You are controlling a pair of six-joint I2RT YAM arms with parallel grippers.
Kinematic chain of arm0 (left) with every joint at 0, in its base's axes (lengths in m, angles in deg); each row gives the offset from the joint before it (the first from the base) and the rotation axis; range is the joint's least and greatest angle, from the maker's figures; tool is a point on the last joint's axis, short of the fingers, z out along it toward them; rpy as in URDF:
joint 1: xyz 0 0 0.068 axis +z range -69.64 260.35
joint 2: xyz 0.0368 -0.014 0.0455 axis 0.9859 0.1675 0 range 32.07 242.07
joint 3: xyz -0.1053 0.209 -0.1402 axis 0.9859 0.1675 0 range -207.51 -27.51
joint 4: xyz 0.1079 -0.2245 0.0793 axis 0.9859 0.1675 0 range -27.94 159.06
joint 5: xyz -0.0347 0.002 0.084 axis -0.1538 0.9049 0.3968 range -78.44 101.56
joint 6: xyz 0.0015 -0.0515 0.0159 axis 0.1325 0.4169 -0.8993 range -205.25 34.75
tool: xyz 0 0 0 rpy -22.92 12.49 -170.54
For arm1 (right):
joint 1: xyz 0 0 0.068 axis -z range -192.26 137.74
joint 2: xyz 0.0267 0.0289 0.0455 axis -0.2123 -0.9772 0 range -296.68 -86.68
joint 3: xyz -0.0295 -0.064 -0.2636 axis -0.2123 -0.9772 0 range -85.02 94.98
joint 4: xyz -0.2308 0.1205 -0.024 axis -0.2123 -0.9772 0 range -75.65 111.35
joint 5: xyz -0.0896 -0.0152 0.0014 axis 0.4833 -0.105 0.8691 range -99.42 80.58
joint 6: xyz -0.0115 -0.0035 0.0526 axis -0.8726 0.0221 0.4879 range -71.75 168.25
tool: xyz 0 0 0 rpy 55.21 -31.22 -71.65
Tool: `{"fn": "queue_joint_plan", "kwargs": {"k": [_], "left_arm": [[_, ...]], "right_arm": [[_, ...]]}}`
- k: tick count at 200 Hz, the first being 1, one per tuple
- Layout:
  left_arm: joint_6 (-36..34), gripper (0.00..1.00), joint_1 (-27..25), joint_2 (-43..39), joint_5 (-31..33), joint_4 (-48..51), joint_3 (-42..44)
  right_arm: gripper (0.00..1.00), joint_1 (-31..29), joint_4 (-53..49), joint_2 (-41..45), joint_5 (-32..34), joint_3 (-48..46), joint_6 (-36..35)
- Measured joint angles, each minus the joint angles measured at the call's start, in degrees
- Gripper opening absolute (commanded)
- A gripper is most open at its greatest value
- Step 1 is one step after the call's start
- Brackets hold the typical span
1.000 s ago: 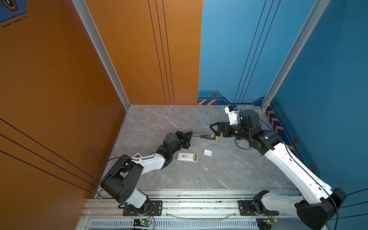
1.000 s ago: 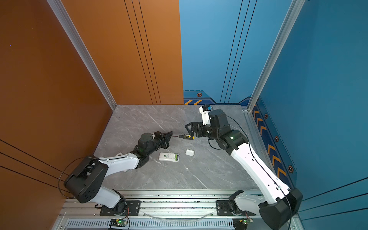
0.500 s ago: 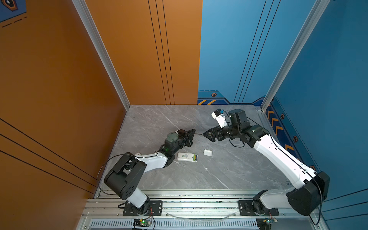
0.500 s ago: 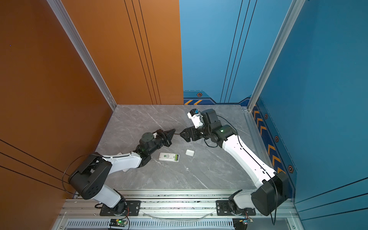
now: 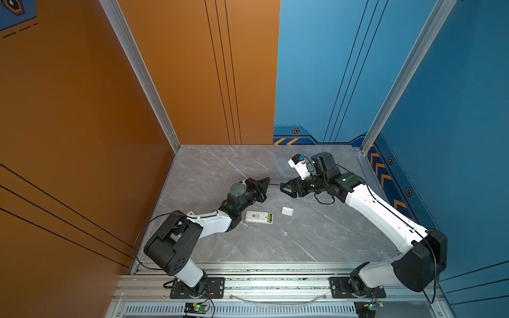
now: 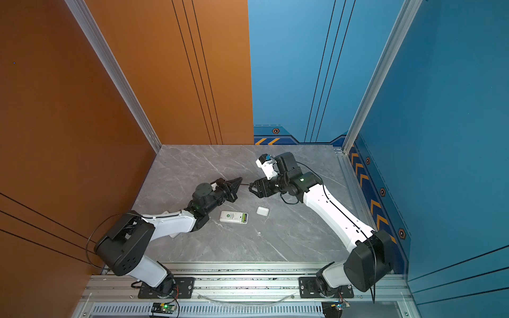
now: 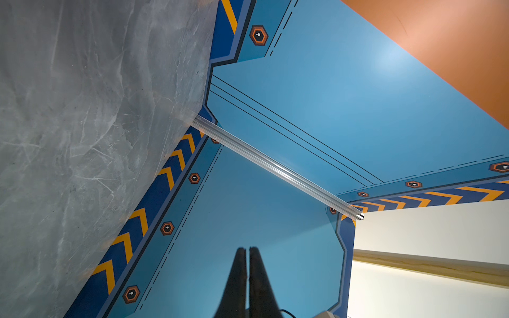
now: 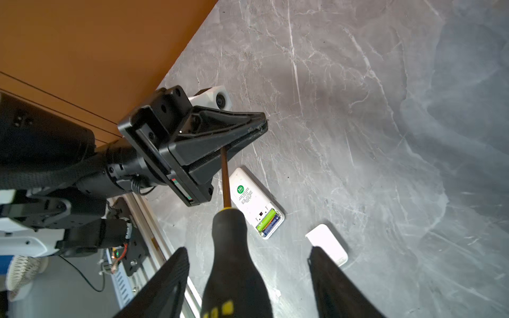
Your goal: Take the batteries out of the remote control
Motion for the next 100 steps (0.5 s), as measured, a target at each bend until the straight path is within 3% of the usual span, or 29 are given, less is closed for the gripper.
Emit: {"fn": "queue_joint_plan", "kwargs": {"k": [22, 62, 100], "left_arm": [[0.02, 0.0, -0.07, 0.0, 0.42, -0.04, 0.0], [0.22, 0.0, -0.22, 0.46, 2.34, -0.63, 0.0], [0.28, 0.0, -0.59, 1.27, 3.32, -0.96, 0.0]], "right_arm": [[0.51, 0.0, 1.18, -0.09, -0.61, -0.37, 1.01], [0.42, 0.02, 2.97, -0.96, -1.7, -0.48, 2.05], [0.23, 0.09, 3.63, -1.31, -4.28, -0.48, 2.43]]}}
